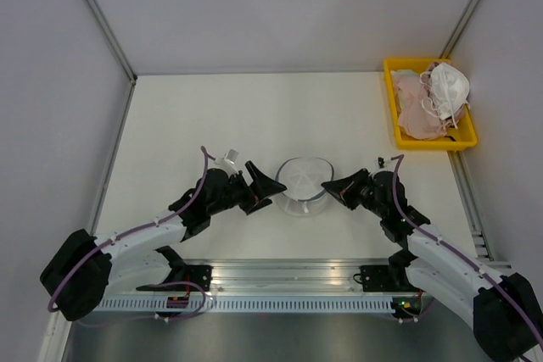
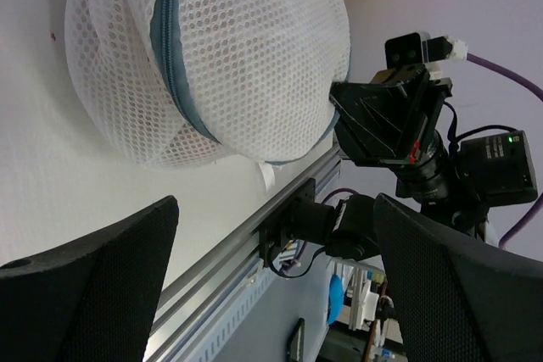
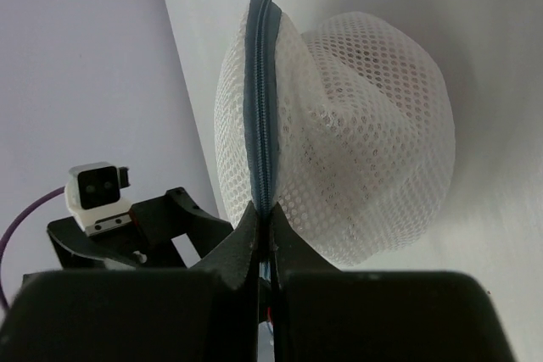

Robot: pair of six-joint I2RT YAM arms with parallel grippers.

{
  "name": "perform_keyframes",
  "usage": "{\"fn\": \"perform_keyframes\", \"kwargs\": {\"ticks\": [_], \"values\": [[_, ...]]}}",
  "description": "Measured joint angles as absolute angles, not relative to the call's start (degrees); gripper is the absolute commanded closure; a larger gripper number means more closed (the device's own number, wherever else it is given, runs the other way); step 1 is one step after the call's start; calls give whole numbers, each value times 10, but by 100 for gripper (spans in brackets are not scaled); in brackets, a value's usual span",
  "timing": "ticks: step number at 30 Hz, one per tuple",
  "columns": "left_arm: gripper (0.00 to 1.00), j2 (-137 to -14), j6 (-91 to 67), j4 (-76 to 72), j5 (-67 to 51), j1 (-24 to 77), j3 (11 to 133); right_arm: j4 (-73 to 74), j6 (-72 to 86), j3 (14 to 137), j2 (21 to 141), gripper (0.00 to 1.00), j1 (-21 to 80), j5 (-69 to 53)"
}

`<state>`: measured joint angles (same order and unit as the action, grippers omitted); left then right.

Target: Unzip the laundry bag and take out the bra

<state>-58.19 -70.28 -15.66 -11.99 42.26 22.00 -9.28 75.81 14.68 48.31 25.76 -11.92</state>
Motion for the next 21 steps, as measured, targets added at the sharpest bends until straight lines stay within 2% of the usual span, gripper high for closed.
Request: {"fn": "perform_keyframes", "kwargs": {"ticks": [7, 16, 21], "values": [[1, -691, -760, -221, -120, 449, 237, -103, 798, 140, 461, 100, 258, -123], [1, -727, -806, -276, -91, 466, 248, -127, 828, 116, 452, 99, 258, -133], [6, -753, -808, -280, -76, 466, 270, -141, 840, 109, 449, 99, 258, -137]]}}
